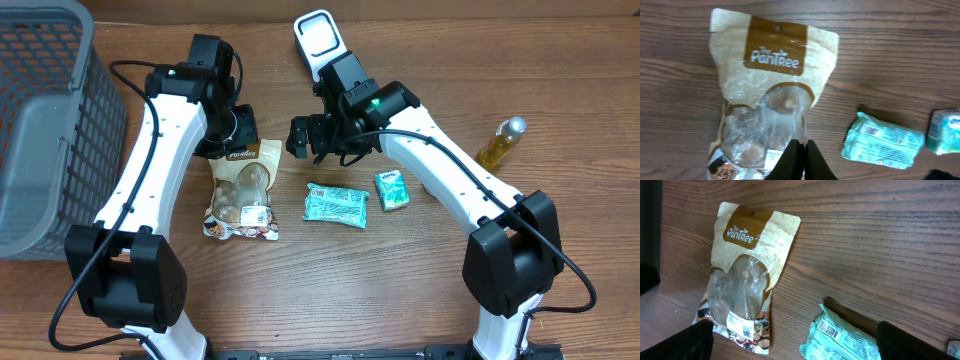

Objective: Scan the item barcode

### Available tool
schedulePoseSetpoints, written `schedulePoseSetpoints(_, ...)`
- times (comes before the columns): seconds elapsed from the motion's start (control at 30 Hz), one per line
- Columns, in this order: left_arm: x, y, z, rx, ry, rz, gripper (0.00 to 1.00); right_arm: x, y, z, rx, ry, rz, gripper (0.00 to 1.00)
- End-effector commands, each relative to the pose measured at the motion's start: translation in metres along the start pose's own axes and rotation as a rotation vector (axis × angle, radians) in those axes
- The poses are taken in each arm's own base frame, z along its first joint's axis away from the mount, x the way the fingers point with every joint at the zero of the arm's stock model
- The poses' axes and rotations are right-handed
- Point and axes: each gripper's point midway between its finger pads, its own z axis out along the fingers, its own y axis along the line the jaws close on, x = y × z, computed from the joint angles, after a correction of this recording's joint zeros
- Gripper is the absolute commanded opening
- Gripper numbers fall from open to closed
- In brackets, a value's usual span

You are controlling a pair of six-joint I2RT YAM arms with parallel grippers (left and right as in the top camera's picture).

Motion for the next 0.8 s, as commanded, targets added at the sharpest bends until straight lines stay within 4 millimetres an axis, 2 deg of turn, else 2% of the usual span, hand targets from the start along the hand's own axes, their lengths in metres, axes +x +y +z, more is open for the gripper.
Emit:
schedulePoseSetpoints(0.0, 0.001, 0.008, 0.0, -0.054, -0.005, 0.03, 0.04, 0.003, 0.0, -0.003, -0.003, 0.012, 0.004, 1.0)
schedulePoseSetpoints(0.07, 0.003, 0.009, 0.002, -0.058, 0.003, 0.03, 0.04, 0.009, -0.004, -0.002, 0.013, 0.037, 0.013, 0.99)
schedulePoseSetpoints(0.17, 0.007, 0.01, 0.005, -0.06, 0.016, 0.029, 0.06, 0.019, -0.011, -0.003, 0.049, 0.076, 0.027, 0.88)
schedulePoseSetpoints(0.2, 0.008, 0.012, 0.007, -0.069, 0.021, 0.029, 0.08, 0.022, -0.013, -0.003, 0.057, 0.087, 0.031, 0.87)
schedulePoseSetpoints(0.27, 0.01, 0.019, 0.011, -0.103, 0.025, 0.028, 0.1, 0.028, -0.014, -0.002, 0.062, 0.11, 0.044, 0.85)
schedulePoseSetpoints(0.33, 0.011, 0.035, 0.015, -0.176, 0.016, -0.001, 0.11, 0.031, -0.012, 0.002, 0.067, 0.123, 0.071, 0.75)
schedulePoseSetpoints(0.4, 0.012, 0.049, 0.02, -0.232, 0.011, -0.042, 0.1, 0.035, -0.01, 0.01, 0.072, 0.136, 0.093, 0.7)
schedulePoseSetpoints(0.53, 0.016, 0.063, 0.031, -0.252, 0.038, -0.073, 0.1, 0.048, -0.006, 0.028, 0.085, 0.183, 0.09, 0.6)
schedulePoseSetpoints(0.63, 0.016, 0.07, 0.034, -0.259, 0.051, -0.091, 0.1, 0.062, -0.002, 0.049, 0.098, 0.227, 0.069, 0.45)
schedulePoseSetpoints(0.77, 0.014, 0.078, 0.034, -0.263, 0.052, -0.112, 0.11, 0.08, 0.001, 0.077, 0.118, 0.282, 0.045, 0.36)
